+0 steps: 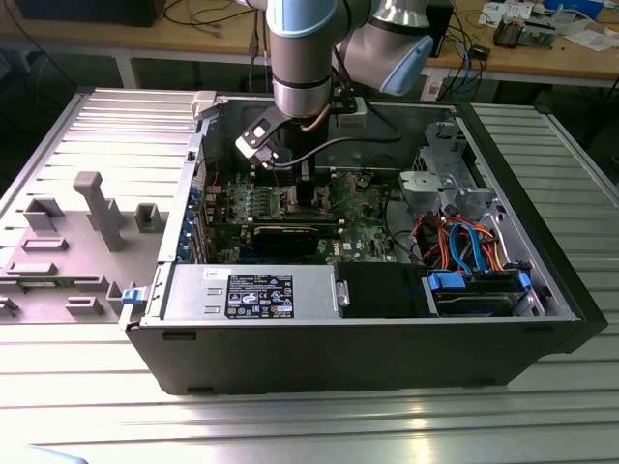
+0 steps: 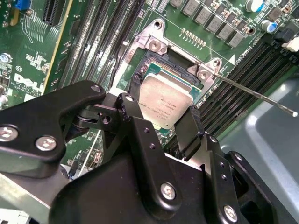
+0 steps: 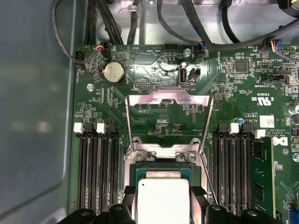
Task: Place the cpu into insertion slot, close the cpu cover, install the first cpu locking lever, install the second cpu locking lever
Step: 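Place the cpu into insertion slot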
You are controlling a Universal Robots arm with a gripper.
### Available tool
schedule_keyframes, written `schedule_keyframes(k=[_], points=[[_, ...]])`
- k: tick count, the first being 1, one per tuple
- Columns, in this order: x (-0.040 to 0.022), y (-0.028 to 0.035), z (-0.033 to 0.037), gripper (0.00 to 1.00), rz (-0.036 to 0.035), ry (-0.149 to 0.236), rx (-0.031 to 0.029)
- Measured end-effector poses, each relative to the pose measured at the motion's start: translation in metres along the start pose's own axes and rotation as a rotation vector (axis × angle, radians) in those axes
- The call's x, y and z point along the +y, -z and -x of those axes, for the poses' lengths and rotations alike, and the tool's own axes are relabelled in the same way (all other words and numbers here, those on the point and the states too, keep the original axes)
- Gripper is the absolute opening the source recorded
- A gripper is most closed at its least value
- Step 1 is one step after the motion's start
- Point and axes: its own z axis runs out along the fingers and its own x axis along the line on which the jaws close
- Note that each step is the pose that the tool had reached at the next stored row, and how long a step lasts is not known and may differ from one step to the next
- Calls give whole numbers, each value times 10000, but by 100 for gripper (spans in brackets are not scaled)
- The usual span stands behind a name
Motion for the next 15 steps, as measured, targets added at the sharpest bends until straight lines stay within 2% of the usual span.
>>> schedule_keyframes(k=[1, 2, 5, 15], points=[[-1, -7, 0, 55, -1, 2, -12], [-2, -20, 1, 55, -3, 2, -57], [-2, -30, 1, 55, -11, 16, -246], [-8, -102, -3, 55, -13, -32, -254]])
